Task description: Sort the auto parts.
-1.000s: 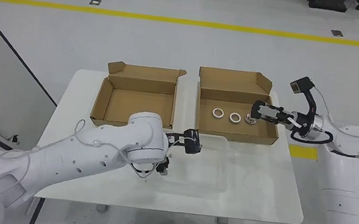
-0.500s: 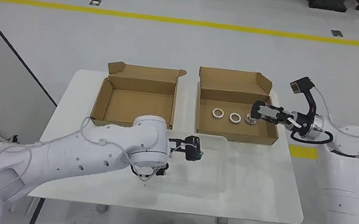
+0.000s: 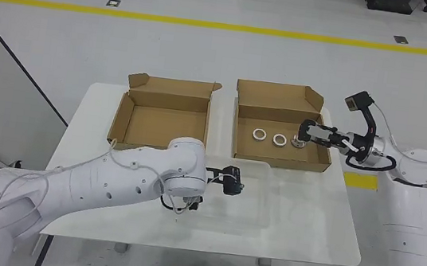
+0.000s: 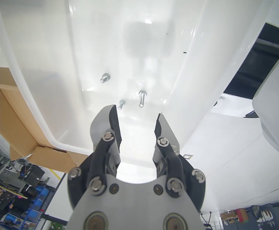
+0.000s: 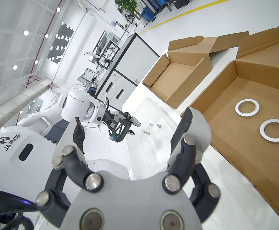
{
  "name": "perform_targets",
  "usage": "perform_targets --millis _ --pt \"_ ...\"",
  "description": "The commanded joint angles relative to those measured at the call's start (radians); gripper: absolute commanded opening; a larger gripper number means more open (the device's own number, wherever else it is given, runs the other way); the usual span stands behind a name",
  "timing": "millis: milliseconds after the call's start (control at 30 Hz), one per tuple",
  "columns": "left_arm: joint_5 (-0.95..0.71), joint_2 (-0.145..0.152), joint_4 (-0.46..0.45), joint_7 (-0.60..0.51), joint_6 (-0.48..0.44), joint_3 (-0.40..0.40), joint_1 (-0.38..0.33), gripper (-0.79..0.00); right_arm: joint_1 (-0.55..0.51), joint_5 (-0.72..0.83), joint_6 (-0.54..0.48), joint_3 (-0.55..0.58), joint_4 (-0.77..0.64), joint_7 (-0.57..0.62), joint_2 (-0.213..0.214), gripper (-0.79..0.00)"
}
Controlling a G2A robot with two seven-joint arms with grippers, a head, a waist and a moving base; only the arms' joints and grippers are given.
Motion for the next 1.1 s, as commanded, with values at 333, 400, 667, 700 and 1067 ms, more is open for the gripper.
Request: perform_targets --millis 333,400,667,700,1067 --pt "-0.006 -0.017 0.041 -0.005 -0.014 -0.005 0.025 -0.403 0.000 0.000 0.000 0.000 0.000 0.000 0.000 0.000" --pt "-0.003 -0.017 0.049 -0.004 -0.019 -0.007 0.031 -0.403 0.000 0.000 0.000 0.000 0.000 0.000 0.000 0.000" --pt "0.003 -0.022 0.075 0.003 -0.036 -0.011 0.051 -0.397 0.000 0.000 0.000 0.000 0.000 0.000 0.000 0.000" --pt "0.003 -0.023 0.078 0.005 -0.038 -0.012 0.054 -0.397 0.000 0.000 0.000 0.000 0.000 0.000 0.000 0.000" --pt "0.010 -0.028 0.106 0.006 -0.053 -0.021 0.074 -0.397 0.000 0.000 0.000 0.000 0.000 0.000 0.000 0.000"
